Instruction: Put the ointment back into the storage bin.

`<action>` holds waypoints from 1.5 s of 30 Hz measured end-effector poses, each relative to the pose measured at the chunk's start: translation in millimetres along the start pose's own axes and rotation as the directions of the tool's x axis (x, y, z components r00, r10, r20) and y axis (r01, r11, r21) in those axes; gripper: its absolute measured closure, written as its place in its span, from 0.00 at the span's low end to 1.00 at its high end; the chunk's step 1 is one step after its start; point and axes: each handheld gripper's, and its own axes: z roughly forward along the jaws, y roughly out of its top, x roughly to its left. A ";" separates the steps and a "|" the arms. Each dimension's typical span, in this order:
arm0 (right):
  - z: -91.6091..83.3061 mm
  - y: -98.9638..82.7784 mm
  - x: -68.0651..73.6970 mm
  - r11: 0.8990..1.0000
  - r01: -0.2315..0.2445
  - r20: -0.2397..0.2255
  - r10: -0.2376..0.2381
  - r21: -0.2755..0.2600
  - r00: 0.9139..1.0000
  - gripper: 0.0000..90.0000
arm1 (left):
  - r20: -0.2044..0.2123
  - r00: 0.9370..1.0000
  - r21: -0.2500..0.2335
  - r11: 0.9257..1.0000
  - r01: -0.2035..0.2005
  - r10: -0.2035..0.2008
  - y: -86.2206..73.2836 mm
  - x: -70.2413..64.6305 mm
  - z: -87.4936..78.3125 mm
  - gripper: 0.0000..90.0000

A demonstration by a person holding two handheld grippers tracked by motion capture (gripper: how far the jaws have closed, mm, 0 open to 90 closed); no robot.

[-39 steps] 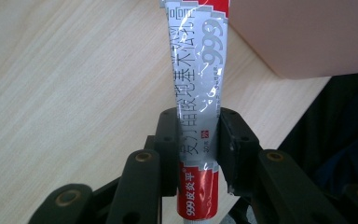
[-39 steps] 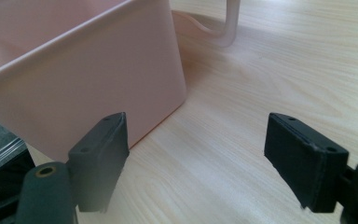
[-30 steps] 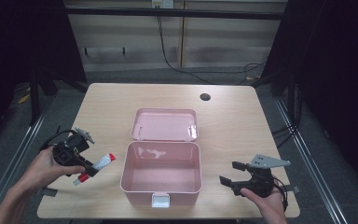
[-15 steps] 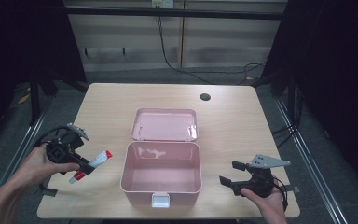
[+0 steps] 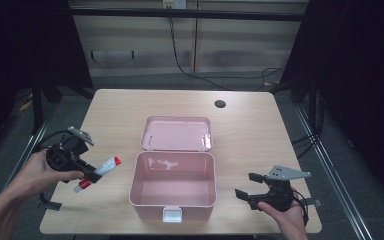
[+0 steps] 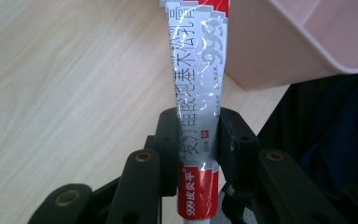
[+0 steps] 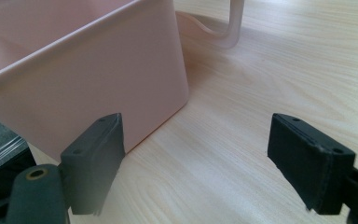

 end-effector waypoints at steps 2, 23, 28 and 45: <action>-0.1 0.0 0.0 1.000 0.000 0.000 0.000 0.000 1.000 0.21 | 0.009 1.000 0.007 1.000 -0.015 0.015 2.2 -1.5 -2.3 0.79; -0.1 -0.2 -0.1 1.000 0.001 -0.002 -0.001 0.008 1.000 0.20 | 0.005 0.991 0.010 0.991 -0.133 0.133 44.0 -34.8 -14.6 0.79; -0.1 -0.1 -0.4 1.000 -0.002 -0.005 0.002 0.009 1.000 0.20 | 0.010 0.988 0.023 0.988 -0.155 0.155 57.0 -45.2 -10.3 0.79; -0.2 -0.1 -0.7 1.000 0.001 -0.008 -0.001 0.007 1.000 0.19 | 0.040 0.974 0.043 0.973 -0.226 0.224 87.4 -70.5 -1.8 0.79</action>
